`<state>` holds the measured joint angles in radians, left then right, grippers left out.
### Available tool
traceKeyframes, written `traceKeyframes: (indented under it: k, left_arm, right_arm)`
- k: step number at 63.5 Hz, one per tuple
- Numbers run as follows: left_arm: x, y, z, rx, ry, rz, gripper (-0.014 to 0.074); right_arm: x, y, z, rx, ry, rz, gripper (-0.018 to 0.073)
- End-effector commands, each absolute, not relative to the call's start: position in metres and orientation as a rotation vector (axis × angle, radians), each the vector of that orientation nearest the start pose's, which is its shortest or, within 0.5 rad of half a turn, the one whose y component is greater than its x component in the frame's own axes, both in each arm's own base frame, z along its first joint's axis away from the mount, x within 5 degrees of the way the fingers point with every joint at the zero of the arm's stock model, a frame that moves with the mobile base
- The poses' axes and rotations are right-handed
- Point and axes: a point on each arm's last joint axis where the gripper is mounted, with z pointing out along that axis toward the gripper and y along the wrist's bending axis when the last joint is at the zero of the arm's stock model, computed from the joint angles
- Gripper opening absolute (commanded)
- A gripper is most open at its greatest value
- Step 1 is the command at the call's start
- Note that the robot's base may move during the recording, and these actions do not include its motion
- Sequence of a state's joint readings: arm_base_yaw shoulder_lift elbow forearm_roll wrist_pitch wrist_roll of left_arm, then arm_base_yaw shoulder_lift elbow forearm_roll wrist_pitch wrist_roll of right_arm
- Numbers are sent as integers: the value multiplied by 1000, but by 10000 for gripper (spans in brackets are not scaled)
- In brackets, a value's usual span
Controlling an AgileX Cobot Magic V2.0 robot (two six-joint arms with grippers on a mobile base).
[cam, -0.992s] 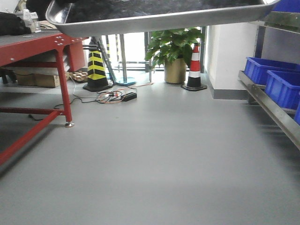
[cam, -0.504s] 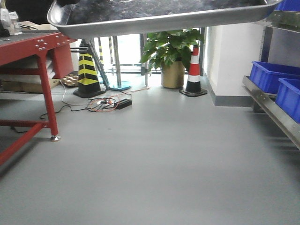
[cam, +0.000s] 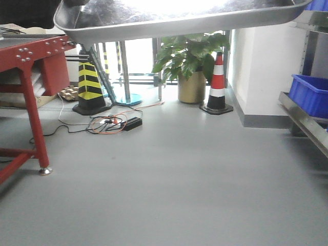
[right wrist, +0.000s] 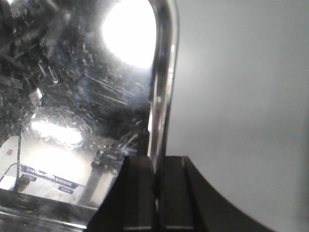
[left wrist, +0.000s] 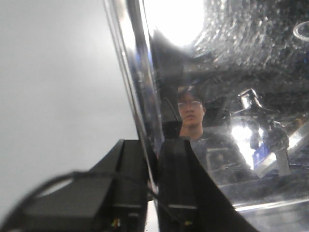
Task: Stack silver trays without gaps
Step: 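Hold the tray raised in both grippers while the base drives to another rack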
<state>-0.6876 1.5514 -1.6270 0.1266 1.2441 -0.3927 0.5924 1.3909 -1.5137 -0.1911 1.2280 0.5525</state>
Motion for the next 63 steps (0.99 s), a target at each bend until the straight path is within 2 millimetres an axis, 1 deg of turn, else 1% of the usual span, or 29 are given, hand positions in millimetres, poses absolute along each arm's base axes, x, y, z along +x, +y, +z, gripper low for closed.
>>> traceKeyframes:
  k: [1, 63]
  left_arm:
    - [239, -190, 404, 458, 2617, -213, -48]
    - [239, -191, 404, 458, 2619, -218, -48]
  right_arm:
    - [235, 140, 430, -87, 2405, 276, 56]
    - [235, 140, 430, -87, 2405, 276, 56]
